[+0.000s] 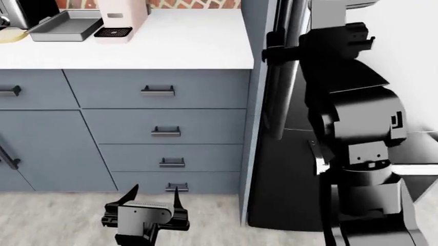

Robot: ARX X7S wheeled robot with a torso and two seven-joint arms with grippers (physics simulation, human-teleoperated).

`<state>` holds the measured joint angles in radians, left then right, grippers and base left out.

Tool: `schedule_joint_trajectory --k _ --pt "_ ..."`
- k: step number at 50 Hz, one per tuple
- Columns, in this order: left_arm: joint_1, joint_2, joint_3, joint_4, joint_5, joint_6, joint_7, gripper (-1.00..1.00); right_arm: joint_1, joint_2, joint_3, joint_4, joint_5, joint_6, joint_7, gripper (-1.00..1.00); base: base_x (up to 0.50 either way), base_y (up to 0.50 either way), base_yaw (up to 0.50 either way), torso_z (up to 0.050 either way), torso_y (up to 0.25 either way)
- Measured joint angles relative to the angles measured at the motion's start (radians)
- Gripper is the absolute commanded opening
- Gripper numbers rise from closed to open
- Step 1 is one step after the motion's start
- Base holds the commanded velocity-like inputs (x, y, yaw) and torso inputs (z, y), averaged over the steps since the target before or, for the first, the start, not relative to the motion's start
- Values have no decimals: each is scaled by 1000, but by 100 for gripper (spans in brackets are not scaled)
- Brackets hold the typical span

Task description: Open the fridge door

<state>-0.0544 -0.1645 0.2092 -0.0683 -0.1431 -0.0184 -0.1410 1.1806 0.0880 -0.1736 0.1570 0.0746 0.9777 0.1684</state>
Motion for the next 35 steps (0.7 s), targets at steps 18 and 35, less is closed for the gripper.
schedule_joint_trajectory --k 18,35 --pt "0 -8 8 2 -13 0 -9 100 112 -34 3 468 7 -261 28 100 0 0 0 0 0" --pt "-4 -17 18 1 -26 -2 -9 100 256 -75 -118 954 103 -559 63 100 0 0 0 0 0"
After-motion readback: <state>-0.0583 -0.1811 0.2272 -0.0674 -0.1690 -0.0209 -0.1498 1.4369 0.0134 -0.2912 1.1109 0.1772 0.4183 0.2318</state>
